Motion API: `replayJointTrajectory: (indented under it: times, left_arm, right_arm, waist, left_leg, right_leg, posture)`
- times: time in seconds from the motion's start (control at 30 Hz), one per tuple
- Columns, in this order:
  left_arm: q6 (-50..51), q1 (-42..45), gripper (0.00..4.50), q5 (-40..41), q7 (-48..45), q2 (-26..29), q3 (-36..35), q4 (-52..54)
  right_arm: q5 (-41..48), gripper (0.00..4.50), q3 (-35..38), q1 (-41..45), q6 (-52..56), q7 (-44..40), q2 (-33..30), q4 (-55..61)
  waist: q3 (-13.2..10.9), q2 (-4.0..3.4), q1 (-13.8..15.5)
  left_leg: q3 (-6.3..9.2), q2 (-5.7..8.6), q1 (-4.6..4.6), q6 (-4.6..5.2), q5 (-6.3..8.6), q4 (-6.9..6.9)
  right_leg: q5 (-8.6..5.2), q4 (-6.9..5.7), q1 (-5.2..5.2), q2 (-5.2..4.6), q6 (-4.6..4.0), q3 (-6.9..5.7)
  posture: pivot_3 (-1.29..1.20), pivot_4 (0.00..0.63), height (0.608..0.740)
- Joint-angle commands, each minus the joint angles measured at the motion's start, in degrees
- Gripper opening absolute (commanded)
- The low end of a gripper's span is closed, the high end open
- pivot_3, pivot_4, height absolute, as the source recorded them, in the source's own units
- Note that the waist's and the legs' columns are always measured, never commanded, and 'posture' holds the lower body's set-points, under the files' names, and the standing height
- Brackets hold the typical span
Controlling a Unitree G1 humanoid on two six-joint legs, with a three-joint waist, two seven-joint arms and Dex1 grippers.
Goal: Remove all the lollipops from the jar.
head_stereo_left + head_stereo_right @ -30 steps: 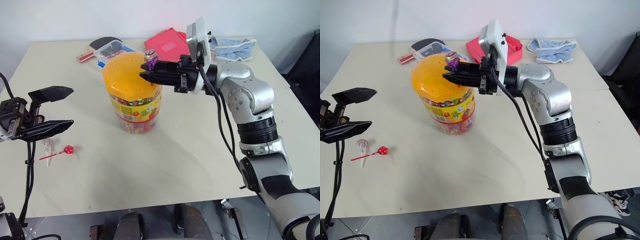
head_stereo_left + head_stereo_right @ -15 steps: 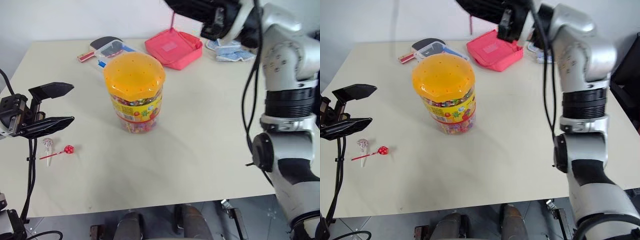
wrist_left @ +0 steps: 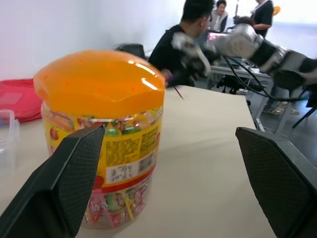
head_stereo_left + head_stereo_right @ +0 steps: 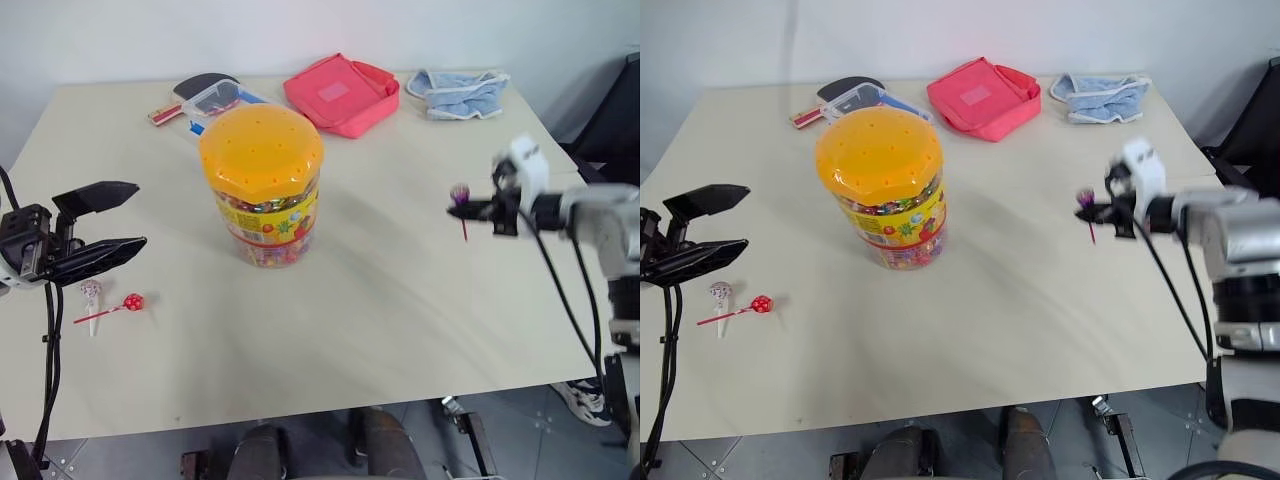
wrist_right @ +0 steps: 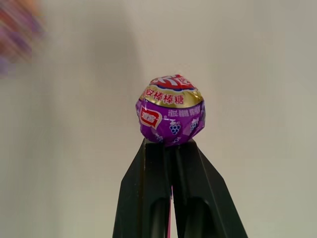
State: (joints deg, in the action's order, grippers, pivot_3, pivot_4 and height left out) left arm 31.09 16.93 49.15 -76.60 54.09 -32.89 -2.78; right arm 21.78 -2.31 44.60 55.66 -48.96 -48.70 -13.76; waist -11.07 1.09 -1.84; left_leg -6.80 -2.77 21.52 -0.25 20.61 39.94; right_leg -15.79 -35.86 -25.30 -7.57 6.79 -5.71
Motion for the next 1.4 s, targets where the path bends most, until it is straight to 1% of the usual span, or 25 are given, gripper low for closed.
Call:
replayJointTrajectory:
  times: [0.03,0.17,0.27,0.4,0.47,0.53,0.57,0.63,0.7,0.77,0.8,0.87,1.0,1.07,1.17,1.33,1.4]
  left_arm:
    - [0.66,-1.08,4.50,-0.38,3.21,0.80,-1.58,1.89]
    - [2.38,-2.37,4.50,-0.58,6.62,1.07,-1.34,2.80]
    - [1.73,-3.36,4.50,-1.62,8.12,1.16,-1.44,3.80]
    - [0.24,-4.96,4.50,-2.98,8.62,1.23,-1.97,5.19]
    - [0.95,-6.21,4.50,-3.13,8.90,1.51,-2.14,5.62]
    - [0.17,-7.16,4.50,-4.18,9.51,1.39,-2.08,5.70]
    - [-0.46,-7.76,4.50,-4.75,9.70,1.29,-2.28,5.83]
    - [-0.98,-9.24,4.50,-5.86,10.48,1.30,-3.04,6.18]
    - [-0.53,-10.29,4.50,-5.78,11.51,1.30,-4.16,6.70]
    - [1.29,-11.28,4.50,-5.06,13.64,1.36,-5.86,7.39]
    - [2.28,-11.92,4.50,-4.84,14.66,1.43,-6.62,7.66]
    - [3.11,-12.75,4.50,-5.04,16.00,1.32,-7.47,8.03]
    - [3.45,-13.97,4.50,-4.80,17.39,0.39,-8.55,9.04]
    - [3.01,-15.86,4.50,-4.49,16.67,-0.30,-9.61,9.52]
    - [2.54,-19.14,4.50,-4.17,15.23,-1.32,-11.38,10.14]
    - [-0.04,-24.76,4.50,-4.80,12.26,-3.31,-14.47,10.33]
    - [-2.34,-25.66,4.50,-4.61,10.66,-4.37,-15.01,10.36]
  right_arm:
    - [-1.53,0.04,1.64,-2.84,-0.53,2.64,0.37,0.73]
    - [-3.17,0.04,1.58,-5.61,-3.31,3.73,1.36,-1.40]
    - [-3.02,0.77,1.87,-6.13,-4.24,2.86,1.41,-1.16]
    - [-1.10,2.14,3.73,-7.55,-3.88,1.49,0.89,2.75]
    - [0.37,2.82,5.62,-9.57,-4.67,-0.46,0.02,5.05]
    - [2.25,3.45,8.13,-12.04,-4.92,-2.43,-1.03,7.57]
    - [3.13,3.84,9.78,-13.59,-5.66,-3.47,-1.71,8.98]
    - [4.63,4.49,13.71,-16.67,-8.84,-5.67,-3.06,11.54]
    - [5.83,4.49,16.91,-18.98,-11.51,-7.44,-3.98,13.63]
    - [9.51,4.49,22.11,-21.18,-16.77,-10.76,-2.75,17.69]
    - [11.24,4.49,22.98,-22.62,-18.60,-13.40,-2.46,20.08]
    - [12.18,4.49,20.67,-25.30,-21.16,-17.95,-2.68,23.68]
    - [8.13,4.49,11.87,-28.46,-28.37,-24.03,-3.17,26.63]
    - [8.32,4.49,8.57,-27.09,-29.61,-24.21,-0.71,26.55]
    - [8.22,4.49,6.01,-24.85,-31.73,-23.58,2.71,24.54]
    - [6.36,4.49,4.02,-24.89,-35.85,-24.10,4.53,22.01]
    - [5.57,4.49,4.13,-24.86,-36.73,-22.58,5.36,21.21]
  waist:
    - [0.00,0.00,0.04]
    - [0.00,0.00,0.15]
    - [0.00,0.00,0.17]
    - [0.00,0.00,0.26]
    - [0.00,0.00,0.26]
    - [0.00,0.00,0.35]
    - [0.00,0.00,0.43]
    - [0.00,0.00,0.48]
    - [0.00,0.00,0.44]
    - [0.00,0.00,0.45]
    - [0.00,0.00,0.42]
    - [0.01,0.02,0.23]
    - [0.02,0.03,0.29]
    - [0.02,0.03,0.30]
    - [0.02,0.03,0.21]
    - [0.03,0.04,0.41]
    - [0.03,0.04,0.52]
  left_leg:
    - [-0.01,0.00,0.04,0.00,0.00,0.01]
    - [-0.02,0.00,0.03,0.00,0.00,0.02]
    - [-0.02,0.00,0.03,-0.01,0.01,0.02]
    - [-0.02,0.00,0.03,-0.01,0.01,0.02]
    - [-0.02,0.00,0.03,-0.01,0.01,0.02]
    - [-0.02,0.00,0.03,-0.02,0.01,0.01]
    - [-0.01,0.00,0.03,-0.02,0.02,0.01]
    - [-0.02,0.00,0.03,-0.01,0.02,0.02]
    - [-0.02,0.00,0.03,-0.01,0.03,0.01]
    - [-0.01,0.00,0.03,-0.01,0.04,0.01]
    - [-0.01,-0.01,0.02,-0.01,0.04,0.01]
    - [-0.01,-0.02,-0.02,-0.02,0.04,0.00]
    - [-0.01,-0.05,-0.10,-0.05,0.06,0.01]
    - [-0.01,-0.04,-0.10,-0.04,0.07,0.03]
    - [-0.02,-0.04,-0.11,-0.04,0.07,0.03]
    - [-0.02,-0.04,-0.10,-0.03,0.09,0.04]
    - [-0.02,-0.03,-0.10,-0.02,0.10,0.08]
  right_leg:
    - [0.00,-0.01,-0.06,0.00,0.00,0.01]
    - [0.00,-0.02,-0.05,0.00,0.00,0.06]
    - [0.00,-0.01,-0.05,0.00,0.00,0.06]
    - [0.00,-0.01,-0.05,0.01,0.00,0.06]
    - [0.00,-0.01,-0.05,0.01,0.00,0.07]
    - [0.00,0.00,-0.05,0.01,0.00,0.06]
    - [0.00,0.00,-0.05,0.01,0.00,0.06]
    - [0.00,0.01,-0.05,0.01,0.00,0.06]
    - [0.00,0.02,-0.05,0.01,0.00,0.07]
    - [0.00,0.01,-0.05,0.02,0.00,0.06]
    - [0.00,0.01,-0.05,0.02,0.00,0.06]
    - [0.00,0.00,-0.04,0.04,0.00,0.09]
    - [0.01,0.00,0.04,0.06,0.00,0.09]
    - [0.01,0.00,0.04,0.04,-0.01,0.10]
    - [0.02,-0.02,0.04,0.04,-0.02,0.11]
    - [0.02,0.01,0.04,0.04,-0.03,0.09]
    - [0.02,0.01,0.05,0.02,-0.03,0.09]
  posture:
    - [0.00,0.150,0.740]
    - [0.00,0.150,0.740]
    - [0.00,0.150,0.740]
    - [0.00,0.150,0.740]
    - [0.00,0.150,0.740]
    - [0.00,0.150,0.740]
    - [0.00,0.150,0.740]
    - [0.00,0.150,0.740]
    - [0.00,0.150,0.740]
    - [0.00,0.150,0.740]
    - [0.00,0.150,0.740]
    - [0.00,0.150,0.740]
    - [0.00,0.150,0.740]
    - [0.00,0.150,0.740]
    - [0.00,0.150,0.740]
    - [0.00,0.150,0.740]
    - [0.00,0.150,0.740]
